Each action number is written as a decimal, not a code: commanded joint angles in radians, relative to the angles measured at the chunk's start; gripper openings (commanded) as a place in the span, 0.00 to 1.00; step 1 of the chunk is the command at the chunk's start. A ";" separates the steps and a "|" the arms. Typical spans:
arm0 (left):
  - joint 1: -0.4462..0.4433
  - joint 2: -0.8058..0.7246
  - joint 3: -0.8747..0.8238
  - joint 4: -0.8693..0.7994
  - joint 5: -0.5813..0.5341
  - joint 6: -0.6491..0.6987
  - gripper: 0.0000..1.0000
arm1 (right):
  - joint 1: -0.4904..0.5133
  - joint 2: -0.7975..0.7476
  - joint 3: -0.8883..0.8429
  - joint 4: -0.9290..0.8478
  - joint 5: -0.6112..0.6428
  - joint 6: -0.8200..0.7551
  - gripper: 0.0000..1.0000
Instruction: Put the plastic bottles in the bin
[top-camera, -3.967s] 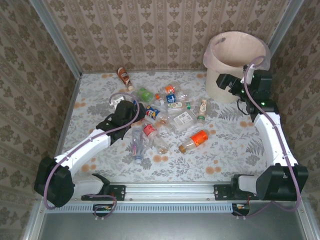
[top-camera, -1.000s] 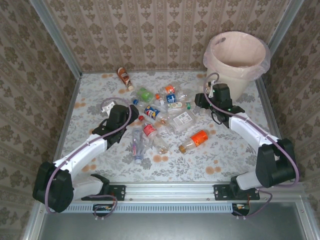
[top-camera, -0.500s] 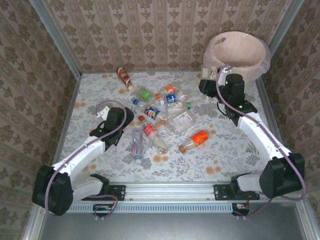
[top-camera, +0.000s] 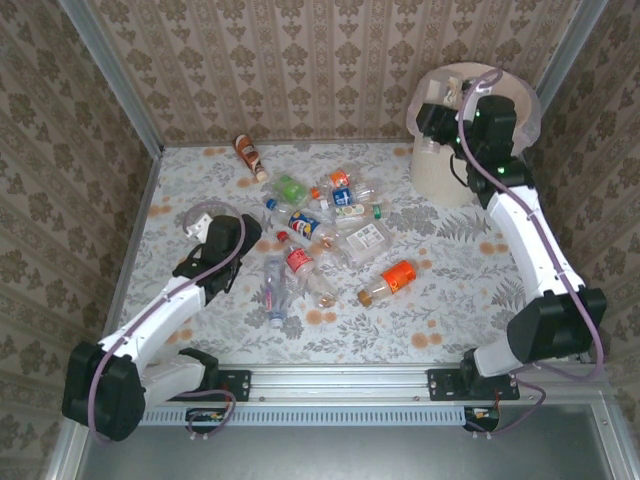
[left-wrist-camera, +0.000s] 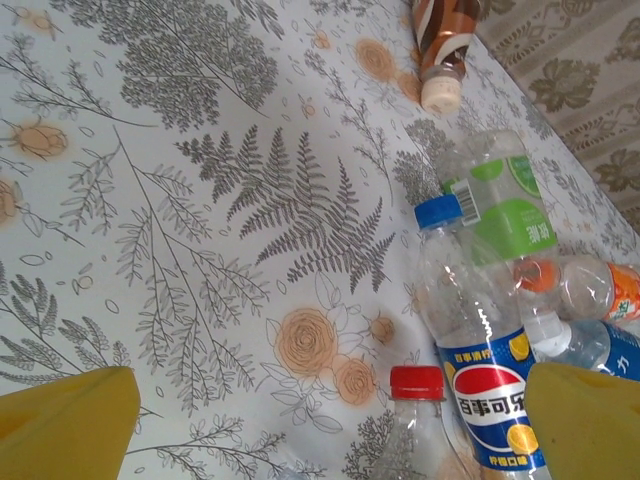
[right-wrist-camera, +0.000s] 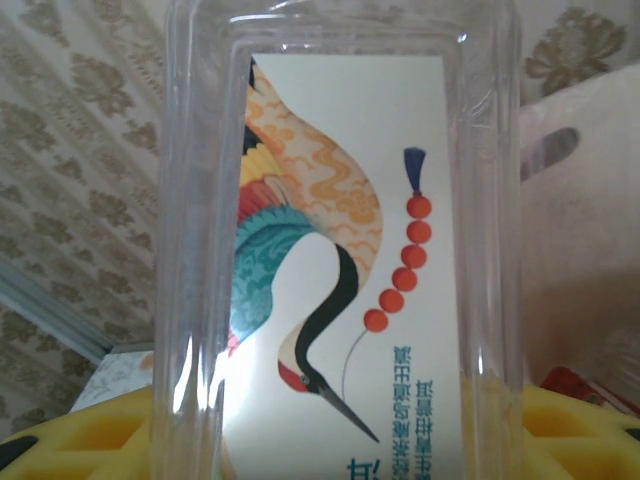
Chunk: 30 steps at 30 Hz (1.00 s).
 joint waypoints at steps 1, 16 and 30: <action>0.007 -0.024 -0.024 -0.022 -0.017 -0.010 1.00 | -0.033 0.036 0.124 -0.091 0.052 0.009 0.43; 0.022 -0.094 -0.085 -0.014 -0.027 -0.047 1.00 | -0.172 0.345 0.491 -0.250 0.211 -0.107 0.45; 0.037 -0.113 -0.104 -0.019 -0.026 -0.060 1.00 | -0.198 0.540 0.684 -0.404 0.457 -0.287 0.53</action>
